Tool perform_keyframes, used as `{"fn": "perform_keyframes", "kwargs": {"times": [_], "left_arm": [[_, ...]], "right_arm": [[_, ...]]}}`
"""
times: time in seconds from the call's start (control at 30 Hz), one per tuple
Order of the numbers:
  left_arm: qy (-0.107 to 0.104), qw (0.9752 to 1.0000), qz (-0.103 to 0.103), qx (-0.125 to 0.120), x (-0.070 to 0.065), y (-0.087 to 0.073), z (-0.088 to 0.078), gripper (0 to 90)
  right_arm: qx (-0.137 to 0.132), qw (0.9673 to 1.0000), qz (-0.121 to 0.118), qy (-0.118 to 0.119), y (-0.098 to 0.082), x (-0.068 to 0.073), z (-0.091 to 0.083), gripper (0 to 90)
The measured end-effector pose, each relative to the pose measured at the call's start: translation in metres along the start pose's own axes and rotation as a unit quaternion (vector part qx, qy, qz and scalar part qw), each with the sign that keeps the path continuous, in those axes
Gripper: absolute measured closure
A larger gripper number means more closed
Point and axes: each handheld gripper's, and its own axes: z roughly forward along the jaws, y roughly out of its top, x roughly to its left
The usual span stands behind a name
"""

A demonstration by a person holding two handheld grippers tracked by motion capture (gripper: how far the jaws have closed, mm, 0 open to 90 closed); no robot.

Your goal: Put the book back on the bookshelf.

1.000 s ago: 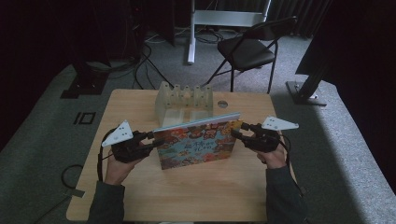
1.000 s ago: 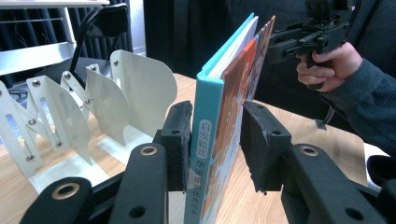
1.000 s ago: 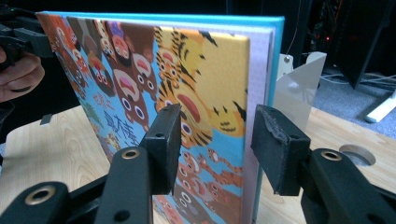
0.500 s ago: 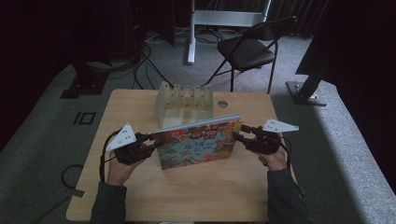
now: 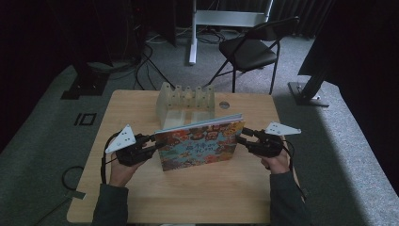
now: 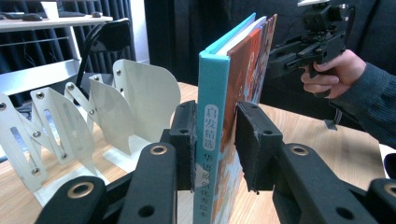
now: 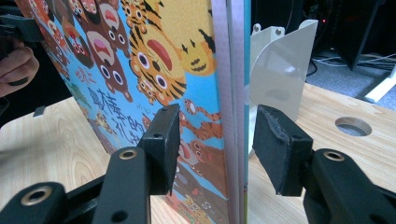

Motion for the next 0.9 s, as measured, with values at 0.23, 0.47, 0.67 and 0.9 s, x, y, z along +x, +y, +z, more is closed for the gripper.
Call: {"fn": "perform_keyframes", "kwargs": {"times": [0.23, 0.47, 0.67, 0.9], "left_arm": [[0.003, 1.0, 0.003, -0.003, -0.001, -0.002, 0.004, 67.7], [-0.004, 1.0, 0.001, -0.007, 0.0, -0.003, 0.006, 67.6], [-0.016, 0.9998, -0.001, -0.012, 0.004, -0.005, 0.008, 67.4], [-0.024, 0.9997, -0.003, -0.009, 0.005, -0.008, 0.018, 66.3]], "right_arm": [[0.003, 1.0, 0.003, 0.001, -0.003, -0.001, -0.001, 49.9], [0.005, 1.0, 0.005, 0.0, -0.005, -0.002, -0.001, 49.6], [0.006, 0.9999, 0.009, -0.001, -0.008, -0.003, -0.001, 49.5], [0.007, 0.9999, 0.011, -0.004, -0.011, -0.005, -0.002, 49.4]]}}
